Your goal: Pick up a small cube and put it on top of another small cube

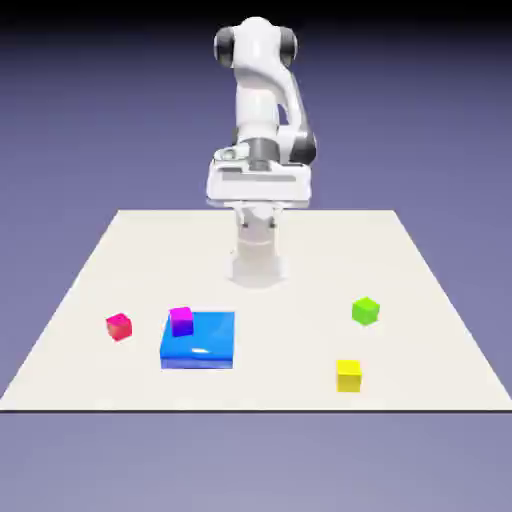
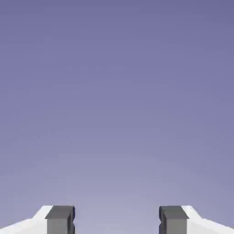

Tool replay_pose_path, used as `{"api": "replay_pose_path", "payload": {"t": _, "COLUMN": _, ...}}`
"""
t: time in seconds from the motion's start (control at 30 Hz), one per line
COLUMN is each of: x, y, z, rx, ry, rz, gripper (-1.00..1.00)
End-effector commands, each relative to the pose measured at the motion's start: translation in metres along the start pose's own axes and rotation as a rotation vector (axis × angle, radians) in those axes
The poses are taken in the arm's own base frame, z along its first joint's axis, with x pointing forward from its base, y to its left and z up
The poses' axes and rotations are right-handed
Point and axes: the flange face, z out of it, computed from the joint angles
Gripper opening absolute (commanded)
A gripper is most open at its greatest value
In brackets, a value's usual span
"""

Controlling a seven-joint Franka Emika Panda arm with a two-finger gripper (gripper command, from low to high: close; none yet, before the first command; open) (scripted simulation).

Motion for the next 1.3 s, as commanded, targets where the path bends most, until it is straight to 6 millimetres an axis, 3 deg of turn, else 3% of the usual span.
{"api": "replay_pose_path", "payload": {"t": 0.0, "x": -0.004, "y": -0.005, "z": 0.011, "rx": -0.026, "ry": -0.025, "rz": -0.001, "gripper": 0.0}}
{"api": "replay_pose_path", "payload": {"t": 0.23, "x": -0.041, "y": -0.033, "z": 0.088, "rx": -0.205, "ry": -0.2, "rz": 0.004, "gripper": 0.0}}
{"api": "replay_pose_path", "payload": {"t": 0.5, "x": -0.105, "y": -0.052, "z": 0.171, "rx": -0.397, "ry": -0.391, "rz": 0.029, "gripper": 0.0}}
{"api": "replay_pose_path", "payload": {"t": 0.7, "x": -0.161, "y": -0.062, "z": 0.221, "rx": -0.527, "ry": -0.526, "rz": 0.06, "gripper": 0.0}}
{"api": "replay_pose_path", "payload": {"t": 0.87, "x": -0.206, "y": -0.07, "z": 0.252, "rx": -0.62, "ry": -0.628, "rz": 0.095, "gripper": 0.0}}
{"api": "replay_pose_path", "payload": {"t": 0.9, "x": -0.206, "y": -0.07, "z": 0.252, "rx": -0.62, "ry": -0.628, "rz": 0.095, "gripper": 0.0}}
{"api": "replay_pose_path", "payload": {"t": 1.03, "x": -0.242, "y": -0.038, "z": 0.296, "rx": -0.62, "ry": -0.628, "rz": 0.096, "gripper": 0.0}}
{"api": "replay_pose_path", "payload": {"t": 1.07, "x": -0.245, "y": -0.035, "z": 0.298, "rx": -0.62, "ry": -0.628, "rz": 0.095, "gripper": 0.0}}
{"api": "replay_pose_path", "payload": {"t": 1.1, "x": -0.245, "y": -0.035, "z": 0.298, "rx": -0.62, "ry": -0.628, "rz": 0.095, "gripper": -1.0}}
{"api": "replay_pose_path", "payload": {"t": 1.13, "x": -0.245, "y": -0.035, "z": 0.298, "rx": -0.62, "ry": -0.628, "rz": 0.095, "gripper": -1.0}}
{"api": "replay_pose_path", "payload": {"t": 1.27, "x": -0.208, "y": -0.069, "z": 0.254, "rx": -0.62, "ry": -0.628, "rz": 0.096, "gripper": -1.0}}
